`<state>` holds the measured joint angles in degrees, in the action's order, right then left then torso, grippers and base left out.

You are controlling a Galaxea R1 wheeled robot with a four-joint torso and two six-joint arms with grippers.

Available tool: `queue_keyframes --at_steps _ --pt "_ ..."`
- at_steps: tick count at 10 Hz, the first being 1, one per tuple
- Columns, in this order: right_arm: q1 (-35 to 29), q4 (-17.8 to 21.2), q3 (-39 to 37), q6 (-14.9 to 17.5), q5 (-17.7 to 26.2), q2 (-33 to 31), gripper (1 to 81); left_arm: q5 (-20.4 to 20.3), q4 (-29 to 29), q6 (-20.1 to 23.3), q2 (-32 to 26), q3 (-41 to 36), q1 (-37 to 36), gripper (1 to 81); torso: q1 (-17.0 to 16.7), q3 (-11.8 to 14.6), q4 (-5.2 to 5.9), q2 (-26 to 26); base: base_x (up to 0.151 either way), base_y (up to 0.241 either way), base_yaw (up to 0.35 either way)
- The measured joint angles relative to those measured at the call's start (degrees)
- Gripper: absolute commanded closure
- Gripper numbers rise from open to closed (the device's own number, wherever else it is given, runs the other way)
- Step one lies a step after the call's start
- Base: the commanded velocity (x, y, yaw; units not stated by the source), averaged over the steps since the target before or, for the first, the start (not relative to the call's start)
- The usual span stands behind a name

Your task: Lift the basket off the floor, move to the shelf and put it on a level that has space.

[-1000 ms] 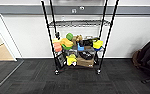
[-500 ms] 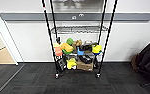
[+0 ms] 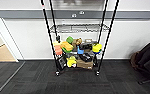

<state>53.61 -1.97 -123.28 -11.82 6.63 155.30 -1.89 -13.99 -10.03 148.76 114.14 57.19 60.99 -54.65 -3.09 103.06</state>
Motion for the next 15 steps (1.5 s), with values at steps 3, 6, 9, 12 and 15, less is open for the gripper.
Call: queue_keyframes --at_steps 3,6,9,12,15 --pt "-2.55 0.09 0.27 -0.21 0.50 0.83 81.1 0.21 -1.18 -0.79 -2.05 -0.85 -2.34 81.1 -3.70 0.00 0.00 -5.79 0.000 0.000 0.000" --pt "-5.69 0.46 0.63 -0.27 1.35 1.73 81.1 0.49 -2.76 -0.82 -4.02 -1.57 -4.94 81.1 -7.08 0.96 0.00 -11.30 0.000 0.000 0.000" --pt "-5.80 1.56 0.63 -0.27 2.18 1.24 81.1 0.62 -2.90 -0.88 -5.27 -4.06 -4.92 81.1 -10.61 6.14 0.00 -16.68 0.000 0.000 0.000" --pt "-4.86 2.28 0.63 -0.27 2.23 0.74 81.1 0.82 -2.93 -1.04 -6.38 -6.70 -4.66 81.1 -14.36 11.71 0.00 -22.40 0.000 0.000 0.000" --pt "-2.63 3.54 1.37 -0.27 1.74 -0.72 81.1 1.12 -2.90 -1.01 -6.25 -7.22 -3.35 81.1 -17.66 15.10 0.00 -27.26 0.000 0.000 0.000"
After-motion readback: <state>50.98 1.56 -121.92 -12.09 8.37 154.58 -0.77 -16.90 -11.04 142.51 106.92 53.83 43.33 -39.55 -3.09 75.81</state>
